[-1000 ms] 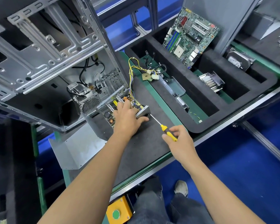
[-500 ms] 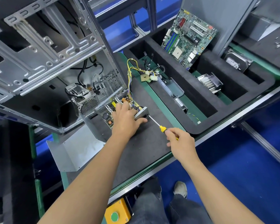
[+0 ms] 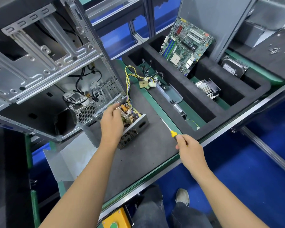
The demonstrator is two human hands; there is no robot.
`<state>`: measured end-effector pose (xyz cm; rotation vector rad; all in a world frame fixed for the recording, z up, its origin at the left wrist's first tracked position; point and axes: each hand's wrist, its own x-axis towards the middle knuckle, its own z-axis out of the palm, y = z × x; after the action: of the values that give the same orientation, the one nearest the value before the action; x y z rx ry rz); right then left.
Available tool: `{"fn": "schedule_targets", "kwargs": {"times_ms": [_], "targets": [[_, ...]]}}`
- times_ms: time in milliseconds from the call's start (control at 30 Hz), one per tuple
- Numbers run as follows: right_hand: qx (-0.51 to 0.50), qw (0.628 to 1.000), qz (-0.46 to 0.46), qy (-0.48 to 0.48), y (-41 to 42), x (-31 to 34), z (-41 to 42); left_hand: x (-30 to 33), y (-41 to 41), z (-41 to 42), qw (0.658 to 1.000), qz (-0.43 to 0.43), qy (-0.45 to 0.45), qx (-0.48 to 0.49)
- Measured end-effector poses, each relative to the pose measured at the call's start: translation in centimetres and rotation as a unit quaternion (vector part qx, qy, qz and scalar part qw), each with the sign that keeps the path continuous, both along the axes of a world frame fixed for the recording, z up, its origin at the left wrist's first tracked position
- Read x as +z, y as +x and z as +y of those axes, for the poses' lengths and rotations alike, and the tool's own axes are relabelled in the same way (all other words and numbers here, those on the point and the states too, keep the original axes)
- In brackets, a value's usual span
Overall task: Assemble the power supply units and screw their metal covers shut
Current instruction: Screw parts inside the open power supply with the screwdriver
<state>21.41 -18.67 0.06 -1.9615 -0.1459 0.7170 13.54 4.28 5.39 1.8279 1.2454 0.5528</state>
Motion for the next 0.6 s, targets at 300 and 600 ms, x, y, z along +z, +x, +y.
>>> {"fn": "schedule_targets", "kwargs": {"times_ms": [300, 600], "targets": [[0.039, 0.998, 0.028, 0.033, 0.7, -0.3, -0.9, -0.1, -4.2, -7.3, 0.863, -0.303, -0.403, 0.028], [0.157, 0.987, 0.003, 0.031, 0.6, -0.1, -1.7, -5.8, -5.3, -8.5, 0.855, -0.213, -0.452, 0.137]]}}
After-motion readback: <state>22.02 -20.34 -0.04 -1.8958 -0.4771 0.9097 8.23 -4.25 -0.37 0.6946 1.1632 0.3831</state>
